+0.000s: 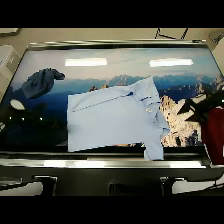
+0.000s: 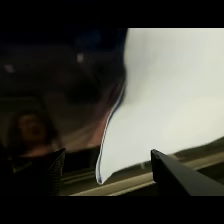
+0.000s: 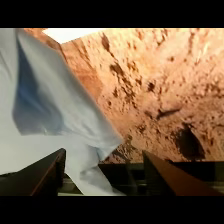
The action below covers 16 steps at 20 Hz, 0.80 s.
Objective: Fold the clothes and pants, and hang the long-sleeved shirts on hangers.
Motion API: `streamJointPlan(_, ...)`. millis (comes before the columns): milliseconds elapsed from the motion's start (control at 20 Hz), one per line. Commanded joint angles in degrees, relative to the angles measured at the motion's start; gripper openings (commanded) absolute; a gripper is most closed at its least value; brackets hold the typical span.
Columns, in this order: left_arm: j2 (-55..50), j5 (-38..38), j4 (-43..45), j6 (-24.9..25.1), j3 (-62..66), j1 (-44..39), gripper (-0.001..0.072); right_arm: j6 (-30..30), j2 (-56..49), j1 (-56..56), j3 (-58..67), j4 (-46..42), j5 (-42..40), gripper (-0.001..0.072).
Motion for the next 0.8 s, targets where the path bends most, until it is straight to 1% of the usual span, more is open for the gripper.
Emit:
streamJointPlan(0, 4.92, 6.99, -10.82, 8.68, -17.03, 0.98, 0.0572, -4.31, 7.82, -1.33, -16.44, -0.33, -5.01, 0.0569)
streamJointPlan(50, 4.83, 7.96, -12.37, 9.53, -18.71, 0.83, 0.0476, -4.37, 8.57, -1.33, -18.05, -0.33, -5.09, 0.0569)
streamJointPlan(100, 4.83, 8.9, -13.0, 9.81, -19.85, 0.35, 0.0459, -4.35, 8.98, -1.33, -18.82, -0.33, -5.01, 0.0568)
streamJointPlan(250, 4.83, 10.93, -13.05, 9.77, -21.24, -1.53, 0.0459, -4.24, 9.27, -1.33, -19.15, -0.33, -4.87, 0.0568)
streamJointPlan(350, 4.79, 12.33, -13.07, 9.62, -21.38, -3.08, 0.0452, -3.65, 9.27, -1.31, -20.72, -0.31, -6.25, 0.0568)
streamJointPlan(400, 4.74, 12.92, -13.07, 8.76, -21.38, -4.02, 0.0428, -3.41, 9.27, -1.33, -22.1, -0.31, -7.26, 0.0568)
streamJointPlan(450, 4.76, 13.18, -13.09, 8.66, -21.33, -4.79, 0.0234, -2.97, 9.27, -1.33, -23.96, -0.26, -8.83, 0.0568)
streamJointPlan(500, 4.81, 13.09, -13.09, 8.68, -21.2, -5.16, 0.0076, -3.02, 9.27, -1.33, -25.92, 0.35, -10.88, 0.0567)
streamJointPlan(550, 4.98, 12.83, -13.11, 8.9, -21.07, -5.16, 0.0024, -3.08, 9.27, -1.31, -27.65, 1.79, -13.03, 0.0565)
streamJointPlan(700, 5.73, 11.76, -13.09, 8.87, -20.41, -5.05, 0.0024, -4.9, 9.2, -1.31, -31.54, 8.13, -19.89, 0.054)
streamJointPlan(750, 6.23, 11.5, -13.09, 8.85, -20.2, -5.05, 0.0024, -5.53, 9.14, -1.31, -32.28, 10.34, -22.16, 0.0515)
